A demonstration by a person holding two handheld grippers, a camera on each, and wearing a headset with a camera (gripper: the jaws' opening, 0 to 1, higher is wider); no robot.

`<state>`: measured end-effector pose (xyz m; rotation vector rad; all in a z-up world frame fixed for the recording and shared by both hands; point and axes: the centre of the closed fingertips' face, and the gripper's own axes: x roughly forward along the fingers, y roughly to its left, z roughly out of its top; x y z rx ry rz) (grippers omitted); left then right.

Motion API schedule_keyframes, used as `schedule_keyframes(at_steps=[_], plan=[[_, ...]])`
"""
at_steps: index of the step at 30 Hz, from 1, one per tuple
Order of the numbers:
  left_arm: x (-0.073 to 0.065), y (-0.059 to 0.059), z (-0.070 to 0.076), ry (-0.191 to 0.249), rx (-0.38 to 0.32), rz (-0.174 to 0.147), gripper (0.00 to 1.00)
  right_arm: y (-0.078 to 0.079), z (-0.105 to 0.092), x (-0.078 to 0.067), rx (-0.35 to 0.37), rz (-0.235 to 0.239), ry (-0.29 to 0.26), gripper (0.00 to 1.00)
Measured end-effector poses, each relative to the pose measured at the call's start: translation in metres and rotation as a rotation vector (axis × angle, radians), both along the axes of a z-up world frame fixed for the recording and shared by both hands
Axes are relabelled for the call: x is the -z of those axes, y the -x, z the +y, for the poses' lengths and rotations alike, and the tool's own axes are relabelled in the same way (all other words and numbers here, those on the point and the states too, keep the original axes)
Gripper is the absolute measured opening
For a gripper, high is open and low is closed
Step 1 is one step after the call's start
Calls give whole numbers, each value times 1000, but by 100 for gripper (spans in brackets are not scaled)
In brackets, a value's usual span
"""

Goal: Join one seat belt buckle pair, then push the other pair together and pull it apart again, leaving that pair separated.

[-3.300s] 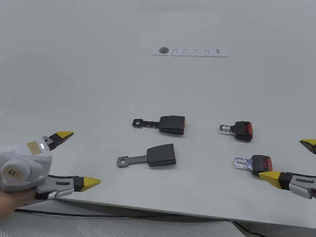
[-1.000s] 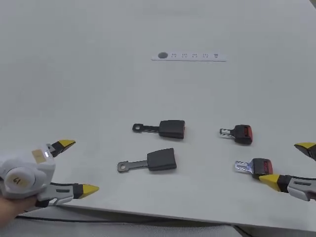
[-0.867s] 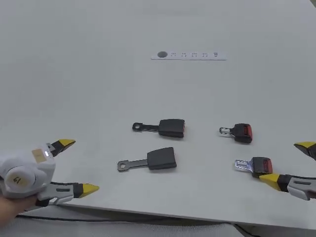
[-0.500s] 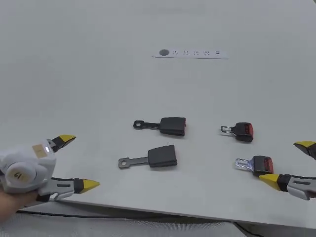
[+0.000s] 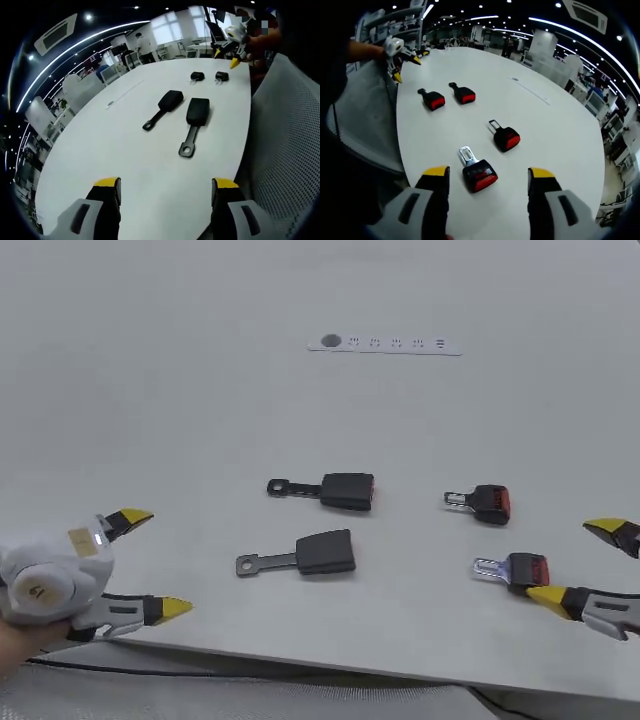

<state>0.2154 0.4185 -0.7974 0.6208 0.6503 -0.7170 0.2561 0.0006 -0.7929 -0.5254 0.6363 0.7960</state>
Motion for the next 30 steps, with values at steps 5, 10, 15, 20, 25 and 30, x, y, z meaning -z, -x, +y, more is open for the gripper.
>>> schedule_keyframes(at_steps=[5,10,15,20,25,30], plan=[[3,5,-3,-44,47,14,73,3,6,0,-105,3,35,58],[0,3,-7,-74,77,41,63,7,9,4,-170,30,64,54],[-4,-6,-17,-84,118,37,62,10,11,9,-214,47,88,54],[-6,-14,-34,-49,119,62,61,13,12,12,-248,61,103,50],[1,-17,-55,-48,158,85,52,12,14,17,-282,67,127,45],[6,-25,-76,-38,182,98,51,9,13,24,-318,75,164,42]])
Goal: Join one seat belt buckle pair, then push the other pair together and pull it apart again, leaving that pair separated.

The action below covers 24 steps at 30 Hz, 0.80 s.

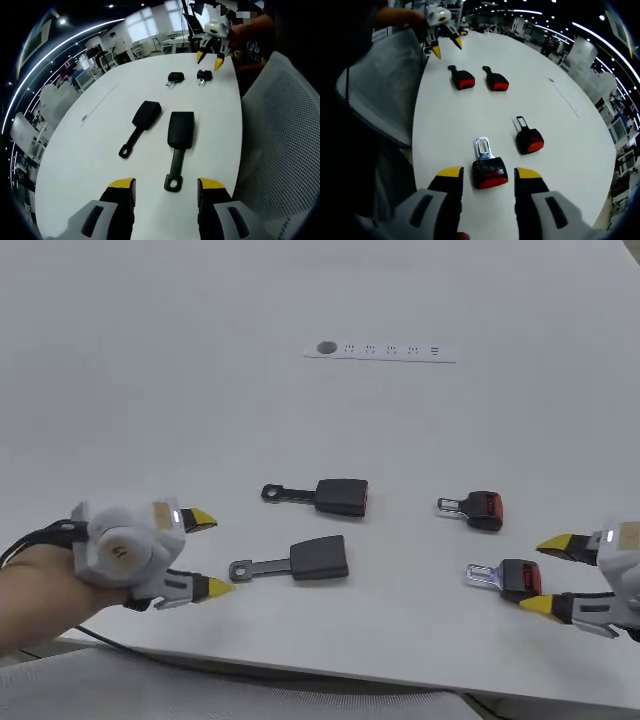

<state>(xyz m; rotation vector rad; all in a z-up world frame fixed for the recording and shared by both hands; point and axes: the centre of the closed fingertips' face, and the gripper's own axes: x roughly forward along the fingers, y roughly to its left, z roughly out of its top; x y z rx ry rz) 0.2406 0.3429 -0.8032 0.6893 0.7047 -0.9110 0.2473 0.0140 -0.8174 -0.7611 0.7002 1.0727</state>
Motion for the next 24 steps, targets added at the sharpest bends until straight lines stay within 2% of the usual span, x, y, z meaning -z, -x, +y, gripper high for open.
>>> schedule_keyframes(at_steps=[5,8,11,15,24], plan=[[9,-7,-16,18,-3,38,48,-5,-3,12,-22,21,29,39],[18,-9,-23,13,13,57,47,-8,-4,15,-26,28,39,38],[24,-10,-37,11,36,74,47,-10,-4,19,-22,49,39,37],[33,-13,-46,-7,70,88,46,-8,-3,24,-41,75,57,37],[40,-22,-64,-19,119,109,44,-7,-2,34,-74,117,87,37]])
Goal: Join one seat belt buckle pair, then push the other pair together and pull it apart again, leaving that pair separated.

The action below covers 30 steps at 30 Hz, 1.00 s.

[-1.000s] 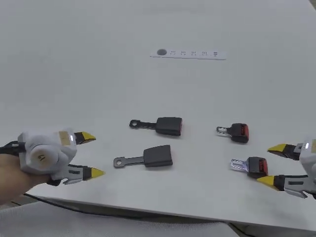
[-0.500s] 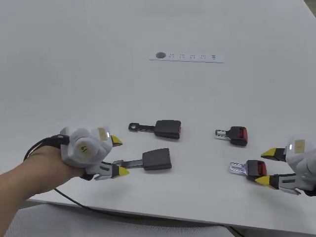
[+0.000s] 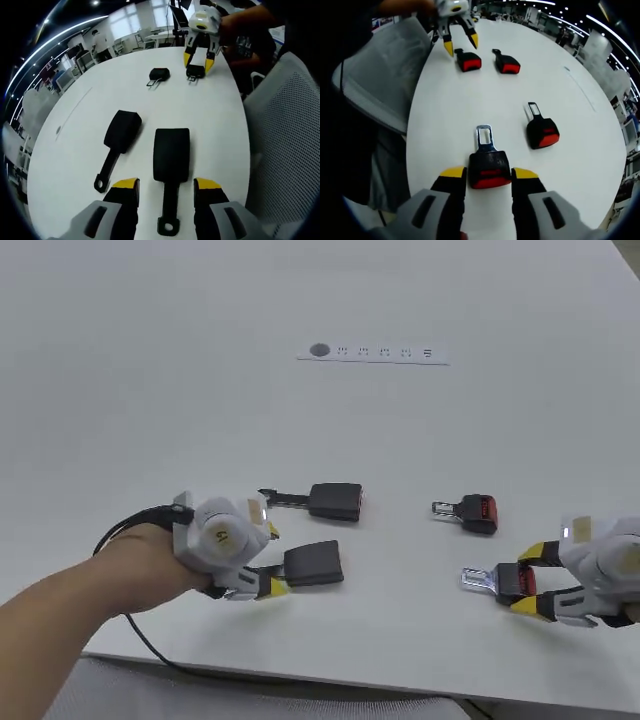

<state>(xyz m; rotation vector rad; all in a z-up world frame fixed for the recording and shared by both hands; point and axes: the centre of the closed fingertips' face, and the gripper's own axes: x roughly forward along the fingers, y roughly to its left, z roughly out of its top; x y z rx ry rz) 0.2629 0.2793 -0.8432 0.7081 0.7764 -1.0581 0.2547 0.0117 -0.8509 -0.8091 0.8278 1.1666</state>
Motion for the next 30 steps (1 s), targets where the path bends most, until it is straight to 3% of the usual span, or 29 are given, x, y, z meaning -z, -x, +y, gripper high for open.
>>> schedule_keyframes(at_steps=[10,14,16,23,30], plan=[[12,1,-16,-24,75,24,39,-3,-4,8,-20,30,11,36],[15,2,-20,-48,117,22,33,-4,-5,10,-26,39,14,36],[15,3,-22,-60,163,0,34,-4,-6,11,-27,45,14,36],[15,3,-22,-49,206,2,33,-4,-6,13,-29,58,10,36],[15,4,-24,-66,287,11,32,-6,-7,14,-42,79,0,35]])
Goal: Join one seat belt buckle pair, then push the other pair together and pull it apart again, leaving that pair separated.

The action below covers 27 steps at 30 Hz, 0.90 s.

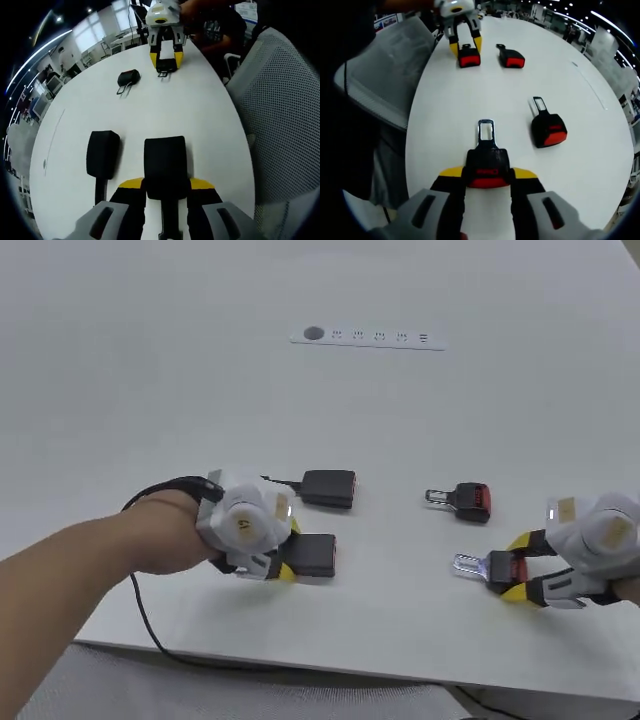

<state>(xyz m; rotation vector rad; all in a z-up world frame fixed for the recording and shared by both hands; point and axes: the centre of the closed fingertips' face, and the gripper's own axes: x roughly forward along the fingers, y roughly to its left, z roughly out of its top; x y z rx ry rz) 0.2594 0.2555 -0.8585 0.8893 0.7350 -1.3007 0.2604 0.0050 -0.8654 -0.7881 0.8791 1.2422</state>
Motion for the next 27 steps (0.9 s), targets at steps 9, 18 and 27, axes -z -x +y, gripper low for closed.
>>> schedule_keyframes(at_steps=[9,18,27], plan=[[1,1,-1,-25,55,1,32,0,1,1,-25,17,6,35],[1,1,-2,-18,48,6,32,-1,17,0,-14,4,-2,35],[0,2,-2,-22,44,6,32,1,51,-2,-51,2,-40,35]])
